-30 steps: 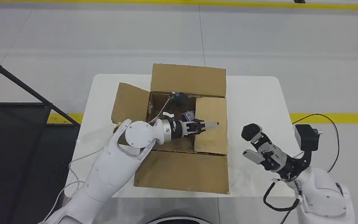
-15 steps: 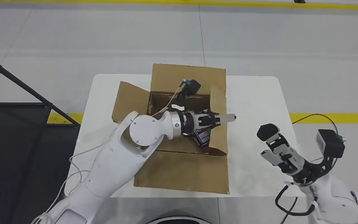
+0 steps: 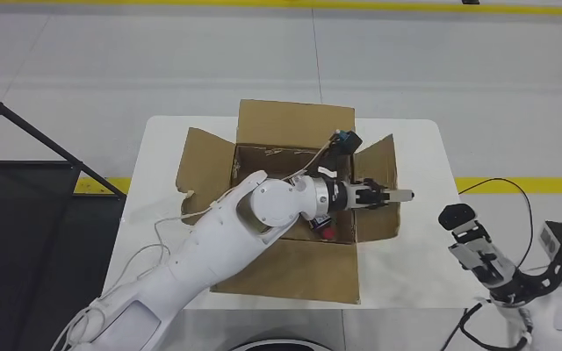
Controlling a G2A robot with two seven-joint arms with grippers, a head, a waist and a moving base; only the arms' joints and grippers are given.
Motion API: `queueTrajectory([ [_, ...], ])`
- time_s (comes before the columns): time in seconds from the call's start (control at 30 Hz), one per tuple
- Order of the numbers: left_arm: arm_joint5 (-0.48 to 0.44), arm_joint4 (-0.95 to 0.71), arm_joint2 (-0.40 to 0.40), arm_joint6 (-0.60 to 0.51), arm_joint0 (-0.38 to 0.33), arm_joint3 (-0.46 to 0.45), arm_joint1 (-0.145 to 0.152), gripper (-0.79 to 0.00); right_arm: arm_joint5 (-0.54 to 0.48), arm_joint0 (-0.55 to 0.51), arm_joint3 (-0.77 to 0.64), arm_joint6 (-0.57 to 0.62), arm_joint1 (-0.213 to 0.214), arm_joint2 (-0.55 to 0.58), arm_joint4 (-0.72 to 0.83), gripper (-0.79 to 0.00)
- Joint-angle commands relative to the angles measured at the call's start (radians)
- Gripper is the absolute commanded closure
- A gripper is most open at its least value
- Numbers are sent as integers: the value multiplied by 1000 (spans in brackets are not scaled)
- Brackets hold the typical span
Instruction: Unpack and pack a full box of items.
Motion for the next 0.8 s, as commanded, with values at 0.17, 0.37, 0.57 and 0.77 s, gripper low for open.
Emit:
queueTrajectory([
  [0.17,25,-1,75,-2,-50,97,-41,-785,-21,-22,27,-8,9,28,26,-785],
  [0.37,44,2,109,-5,-73,157,-69,-785,-19,-33,51,-41,14,41,49,-785],
  [0.57,45,1,114,-6,-79,180,-86,-785,-19,-33,51,-41,14,41,49,-785],
  [0.77,43,25,62,5,-67,110,-78,-785,-19,-33,51,-41,14,41,49,-785],
])
